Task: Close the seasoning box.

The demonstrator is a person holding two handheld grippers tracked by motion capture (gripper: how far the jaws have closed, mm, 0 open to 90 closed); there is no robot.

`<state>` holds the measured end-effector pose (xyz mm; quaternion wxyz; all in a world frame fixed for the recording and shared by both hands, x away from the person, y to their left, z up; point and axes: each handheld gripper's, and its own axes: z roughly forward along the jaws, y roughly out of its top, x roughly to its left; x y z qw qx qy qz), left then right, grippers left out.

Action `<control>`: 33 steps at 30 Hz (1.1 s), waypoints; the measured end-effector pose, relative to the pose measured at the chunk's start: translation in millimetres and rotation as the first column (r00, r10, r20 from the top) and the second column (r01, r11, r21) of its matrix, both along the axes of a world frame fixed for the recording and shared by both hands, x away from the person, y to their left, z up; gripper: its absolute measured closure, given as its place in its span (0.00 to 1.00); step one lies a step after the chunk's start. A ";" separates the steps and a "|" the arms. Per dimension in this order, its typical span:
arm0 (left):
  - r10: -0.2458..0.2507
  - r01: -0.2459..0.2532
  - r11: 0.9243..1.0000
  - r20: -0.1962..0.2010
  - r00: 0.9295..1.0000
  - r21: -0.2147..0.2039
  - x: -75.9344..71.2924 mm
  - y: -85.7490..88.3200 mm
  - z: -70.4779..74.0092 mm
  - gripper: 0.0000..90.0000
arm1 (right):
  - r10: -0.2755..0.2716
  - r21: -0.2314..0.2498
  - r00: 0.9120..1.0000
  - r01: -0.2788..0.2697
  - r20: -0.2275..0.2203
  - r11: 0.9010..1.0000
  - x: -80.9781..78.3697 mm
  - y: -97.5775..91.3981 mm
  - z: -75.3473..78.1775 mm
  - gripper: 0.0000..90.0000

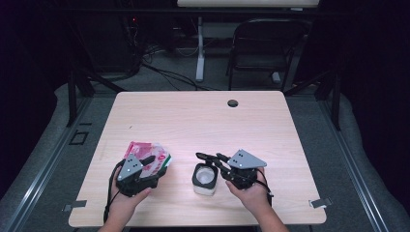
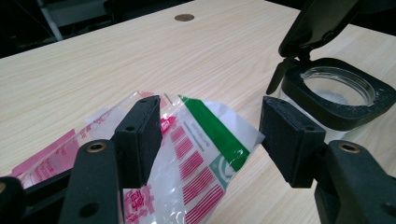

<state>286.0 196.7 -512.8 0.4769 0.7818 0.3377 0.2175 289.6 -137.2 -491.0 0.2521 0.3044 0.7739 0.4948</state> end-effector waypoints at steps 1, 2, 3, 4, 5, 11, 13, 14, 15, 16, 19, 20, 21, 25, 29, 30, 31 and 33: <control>0.000 0.000 1.000 0.000 1.000 -0.001 -0.4 -0.2 -0.2 0.44 | 0.000 0.003 1.000 0.000 -0.002 1.000 -0.1 0.1 0.0 0.84; -0.002 0.002 1.000 -0.001 1.000 0.003 -0.5 0.5 0.0 0.44 | -0.001 0.005 1.000 0.001 -0.002 1.000 -0.3 0.4 0.0 0.84; -0.001 0.001 1.000 -0.001 1.000 0.000 -0.5 1.3 0.0 0.44 | 0.000 0.001 1.000 0.000 -0.001 1.000 -0.8 0.8 0.1 0.84; 0.000 0.000 1.000 -0.001 1.000 -0.006 -0.4 2.1 0.0 0.44 | 0.002 -0.001 1.000 -0.002 -0.001 1.000 -1.3 1.3 0.1 0.84; 0.000 0.000 1.000 -0.003 1.000 -0.008 -0.3 3.1 0.4 0.44 | 0.004 -0.002 1.000 -0.004 0.000 1.000 -2.0 1.8 0.1 0.84; 0.002 -0.002 1.000 0.000 1.000 -0.022 4.2 6.7 1.0 0.44 | 0.006 -0.020 1.000 -0.005 0.007 1.000 -6.4 3.4 -0.4 0.83; 0.002 -0.002 1.000 -0.004 1.000 -0.026 5.4 7.7 1.0 0.44 | 0.012 -0.024 1.000 -0.012 0.006 1.000 -7.9 3.6 -0.7 0.83; 0.003 -0.003 1.000 -0.005 1.000 -0.025 5.8 8.1 1.4 0.44 | 0.012 -0.028 1.000 -0.012 0.008 1.000 -9.0 3.7 -0.9 0.83; 0.003 -0.003 1.000 -0.004 1.000 -0.026 6.3 8.4 1.7 0.44 | 0.016 -0.027 1.000 -0.015 0.010 1.000 -10.0 4.2 -1.2 0.83; 0.002 -0.002 1.000 -0.007 1.000 -0.027 6.6 8.6 2.1 0.44 | 0.016 -0.038 1.000 -0.016 0.014 0.999 -11.2 4.5 -1.2 0.82; 0.000 0.000 1.000 -0.002 1.000 -0.029 8.1 8.1 2.9 0.44 | 0.012 -0.044 1.000 -0.011 0.017 0.999 -13.8 6.0 -2.1 0.82; -0.001 0.001 1.000 0.001 1.000 -0.030 8.5 8.1 2.8 0.44 | 0.010 -0.046 1.000 -0.009 0.019 0.999 -14.4 6.4 -2.5 0.82; 0.002 -0.002 1.000 -0.001 1.000 -0.026 8.7 8.1 3.3 0.44 | 0.008 -0.044 1.000 -0.007 0.019 0.999 -14.7 6.8 -2.9 0.81; 0.002 -0.002 1.000 0.002 1.000 -0.031 11.1 8.3 3.6 0.44 | 0.011 -0.060 1.000 -0.010 0.023 0.998 -18.1 8.6 -4.1 0.79; 0.005 -0.004 0.999 0.006 1.000 -0.035 12.5 8.6 2.9 0.44 | 0.022 -0.066 0.999 -0.020 0.025 0.998 -19.8 10.6 -4.8 0.78; 0.003 -0.003 0.999 0.005 1.000 -0.033 12.7 8.6 2.9 0.44 | 0.023 -0.068 0.999 -0.021 0.026 0.997 -19.9 10.8 -5.0 0.77; 0.002 -0.002 1.000 0.000 1.000 -0.025 12.6 8.9 3.6 0.44 | 0.025 -0.067 0.999 -0.024 0.025 0.997 -20.0 11.0 -5.3 0.77; 0.003 -0.003 1.000 0.007 1.000 -0.025 12.9 8.3 3.8 0.44 | 0.029 -0.066 0.999 -0.028 0.022 0.997 -20.5 12.1 -6.3 0.75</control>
